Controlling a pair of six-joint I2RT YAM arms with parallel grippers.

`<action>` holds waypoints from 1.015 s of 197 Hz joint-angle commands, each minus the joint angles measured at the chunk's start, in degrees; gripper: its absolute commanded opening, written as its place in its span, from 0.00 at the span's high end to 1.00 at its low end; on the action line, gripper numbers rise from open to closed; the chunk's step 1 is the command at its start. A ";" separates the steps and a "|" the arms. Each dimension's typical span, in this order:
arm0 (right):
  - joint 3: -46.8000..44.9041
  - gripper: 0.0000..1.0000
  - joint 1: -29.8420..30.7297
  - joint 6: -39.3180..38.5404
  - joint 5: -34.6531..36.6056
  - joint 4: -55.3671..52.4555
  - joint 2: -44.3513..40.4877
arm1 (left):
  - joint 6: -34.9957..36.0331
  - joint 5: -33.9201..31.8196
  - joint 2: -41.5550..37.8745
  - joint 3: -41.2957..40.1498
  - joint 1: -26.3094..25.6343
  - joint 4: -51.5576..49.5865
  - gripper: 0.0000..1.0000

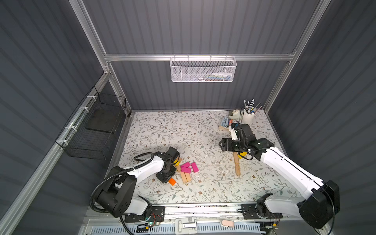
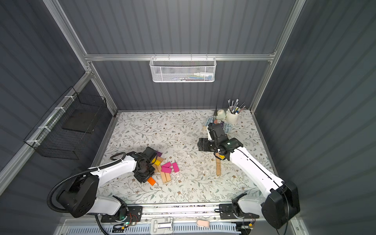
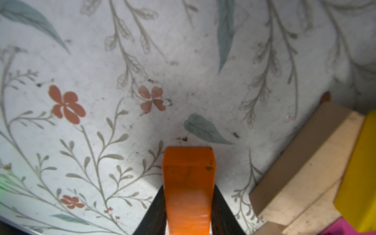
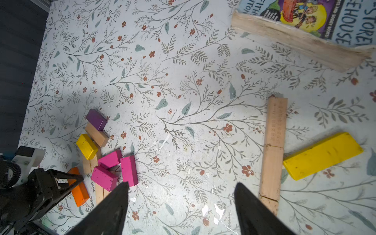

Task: Assemble the letter k with building blocks
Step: Pick up the building block from the center of the board, then place the building block at the center of the board.

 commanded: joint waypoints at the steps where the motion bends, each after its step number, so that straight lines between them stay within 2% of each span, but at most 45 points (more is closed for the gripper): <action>1: 1.58 0.18 0.38 -0.56 1.25 -1.42 -0.89 | 0.29 0.08 0.05 -1.15 -0.30 -0.79 0.73; 27: 1.26 0.18 0.35 -0.37 1.62 -1.25 -1.28 | 2.82 -1.05 -0.65 -0.07 -0.30 -0.90 0.83; 42: 0.82 0.16 0.38 0.05 2.37 -0.69 -1.77 | 7.71 -3.46 -2.16 2.37 -0.55 -1.22 0.87; 60: 0.08 0.14 0.29 0.82 3.96 0.06 -2.70 | 15.16 -8.39 -4.67 6.68 -3.37 -0.78 0.87; 82: -0.80 0.13 -0.06 1.77 5.95 1.15 -4.28 | 22.13 -13.34 -7.01 10.91 -9.19 3.39 0.85; 100: -1.50 0.12 -0.79 2.76 7.88 1.01 -5.66 | 26.94 -11.57 -5.87 13.60 -11.97 9.70 0.82; 120: -2.88 0.11 -2.55 4.00 9.26 0.37 -7.54 | 31.48 -7.87 -1.00 16.82 -14.60 16.79 0.80; 146: -5.98 0.10 -6.14 5.17 9.06 0.22 -11.73 | 36.51 -5.59 8.52 23.03 -17.81 21.11 0.80; 166: -8.43 0.08 -8.83 5.31 7.91 0.27 -13.77 | 36.22 -2.72 16.31 27.25 -18.40 24.18 0.80; 200: -10.78 0.07 -11.88 4.58 6.38 -0.87 -15.12 | 34.70 -3.11 27.80 35.56 -19.07 24.13 0.81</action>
